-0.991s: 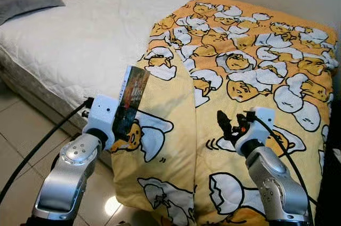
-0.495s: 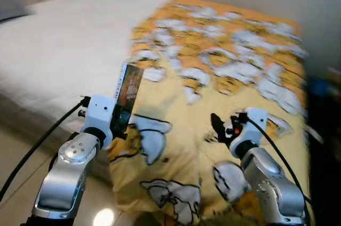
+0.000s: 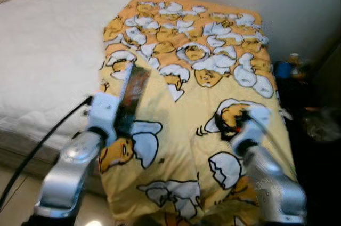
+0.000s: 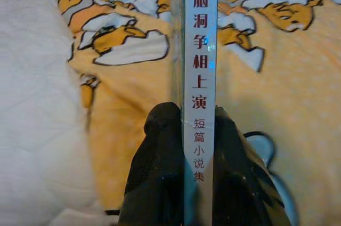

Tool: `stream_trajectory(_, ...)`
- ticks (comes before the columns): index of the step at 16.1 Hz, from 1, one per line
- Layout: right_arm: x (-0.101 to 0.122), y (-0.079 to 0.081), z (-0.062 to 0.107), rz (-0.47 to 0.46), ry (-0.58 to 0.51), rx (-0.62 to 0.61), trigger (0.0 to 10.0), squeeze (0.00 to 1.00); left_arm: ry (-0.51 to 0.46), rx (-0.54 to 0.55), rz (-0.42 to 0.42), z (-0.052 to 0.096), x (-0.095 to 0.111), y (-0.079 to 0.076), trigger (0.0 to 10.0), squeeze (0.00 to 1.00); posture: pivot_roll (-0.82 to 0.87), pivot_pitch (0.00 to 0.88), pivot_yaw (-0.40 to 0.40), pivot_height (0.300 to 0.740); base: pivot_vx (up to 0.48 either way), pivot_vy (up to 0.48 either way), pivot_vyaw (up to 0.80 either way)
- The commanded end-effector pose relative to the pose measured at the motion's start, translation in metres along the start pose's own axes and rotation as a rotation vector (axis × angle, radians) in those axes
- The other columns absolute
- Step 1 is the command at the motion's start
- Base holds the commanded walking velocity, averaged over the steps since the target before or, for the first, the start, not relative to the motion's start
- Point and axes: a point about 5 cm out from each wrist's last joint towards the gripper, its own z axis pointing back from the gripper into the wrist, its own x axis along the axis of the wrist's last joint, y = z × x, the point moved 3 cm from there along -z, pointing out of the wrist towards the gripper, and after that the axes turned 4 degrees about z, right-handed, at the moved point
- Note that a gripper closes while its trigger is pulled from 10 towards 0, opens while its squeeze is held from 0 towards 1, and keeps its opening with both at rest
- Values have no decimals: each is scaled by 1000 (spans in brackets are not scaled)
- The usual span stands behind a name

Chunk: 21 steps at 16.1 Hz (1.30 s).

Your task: Clean up the room

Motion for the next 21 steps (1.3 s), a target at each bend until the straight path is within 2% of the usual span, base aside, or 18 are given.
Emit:
stream_trajectory(1,4,-12,2,12,-3,-36,10000,0,-66,-29,5,-2,18,-8,10000,0,-27,0,-82,740,0,356,-481)
stream_trajectory(3,5,-11,0,6,-5,-35,10000,0,-69,-22,-9,-3,19,-7,10000,0,-27,0,-79,740,0,356,-672)
stream_trajectory(6,4,-8,-2,0,-3,-27,10000,0,-32,-20,25,-3,17,-3,10000,0,-22,0,-84,740,0,356,-673)
stream_trajectory(9,4,-8,-2,-3,-2,-25,10000,0,-36,-32,34,-2,18,-4,10000,0,-22,0,-82,740,0,355,-669)
stream_trajectory(17,4,-7,-2,1,-1,-18,10000,0,-60,-28,-12,-2,21,-1,10000,0,-24,0,-83,740,0,415,-601)
stream_trajectory(21,8,-2,-5,89,-18,3,10000,0,-58,-26,-15,-3,20,0,10000,0,-26,0,-82,740,0,458,0)
